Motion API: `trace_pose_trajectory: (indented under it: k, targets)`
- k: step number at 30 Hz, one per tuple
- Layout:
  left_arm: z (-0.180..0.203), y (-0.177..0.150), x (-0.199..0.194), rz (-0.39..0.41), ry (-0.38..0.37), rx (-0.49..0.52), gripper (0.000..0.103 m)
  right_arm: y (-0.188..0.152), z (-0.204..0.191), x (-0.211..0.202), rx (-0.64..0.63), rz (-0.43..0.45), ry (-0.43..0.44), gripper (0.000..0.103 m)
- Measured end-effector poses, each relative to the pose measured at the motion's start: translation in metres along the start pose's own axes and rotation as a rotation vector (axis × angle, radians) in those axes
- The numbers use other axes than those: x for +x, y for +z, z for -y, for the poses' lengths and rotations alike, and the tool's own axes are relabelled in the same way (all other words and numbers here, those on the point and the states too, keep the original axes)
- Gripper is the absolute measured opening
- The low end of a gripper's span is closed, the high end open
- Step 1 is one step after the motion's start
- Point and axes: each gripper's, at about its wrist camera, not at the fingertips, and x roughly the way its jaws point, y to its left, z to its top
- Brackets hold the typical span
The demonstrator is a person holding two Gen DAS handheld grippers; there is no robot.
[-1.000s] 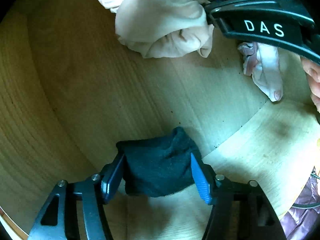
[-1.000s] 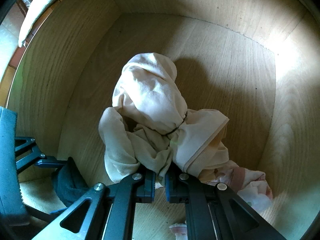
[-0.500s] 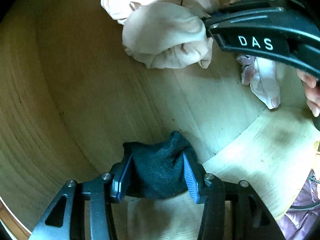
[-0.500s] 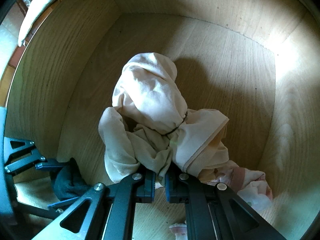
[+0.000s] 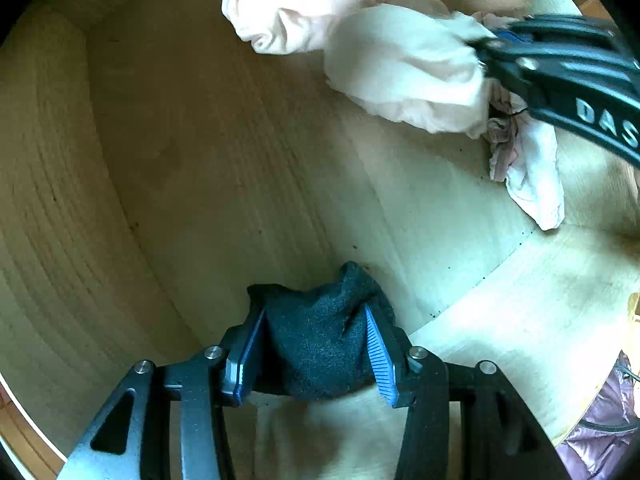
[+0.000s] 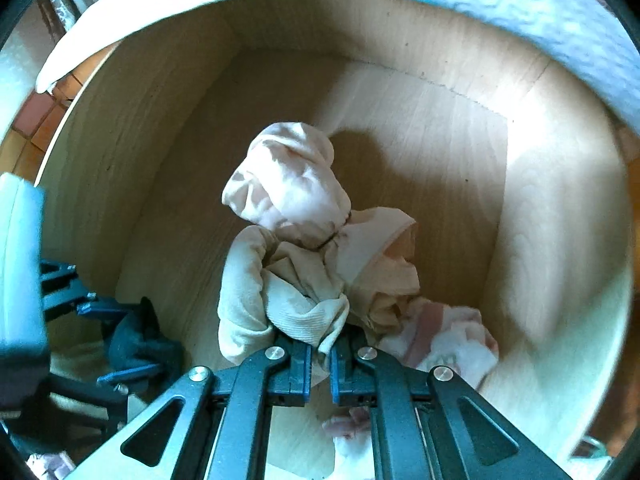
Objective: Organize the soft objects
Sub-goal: 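Lift the cream cloth out of the drawer over the gold box with the right gripper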
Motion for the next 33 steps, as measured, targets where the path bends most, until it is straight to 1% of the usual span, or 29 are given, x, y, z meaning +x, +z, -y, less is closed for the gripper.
trace_pose_trajectory:
  k: [10, 12, 14, 23, 25, 29, 33]
  targets:
    - [0.012, -0.007, 0.005, 0.02, 0.024, -0.006, 0.047, -0.025, 0.008, -0.03, 0.047, 0.069, 0.003, 0.006]
    - [0.013, -0.007, 0.004, 0.02, 0.023, -0.005, 0.047, -0.031, 0.007, -0.042, 0.056, 0.099, 0.0, 0.006]
    - [0.013, -0.007, 0.003, 0.028, 0.02, -0.005, 0.047, -0.035, 0.012, -0.054, 0.069, 0.129, 0.023, 0.006]
    - [0.013, -0.006, 0.012, 0.014, 0.027, -0.004, 0.047, -0.063, 0.033, -0.104, 0.16, 0.26, 0.014, 0.006]
    - [0.014, -0.005, 0.013, 0.011, 0.028, -0.003, 0.047, -0.065, 0.043, -0.115, 0.173, 0.284, 0.009, 0.006]
    - [0.019, -0.003, 0.017, 0.006, 0.05, 0.007, 0.047, -0.072, 0.047, -0.136, 0.195, 0.34, 0.005, 0.006]
    - [0.021, -0.001, 0.018, 0.006, 0.053, -0.005, 0.047, -0.068, 0.047, -0.158, 0.204, 0.391, 0.014, 0.006]
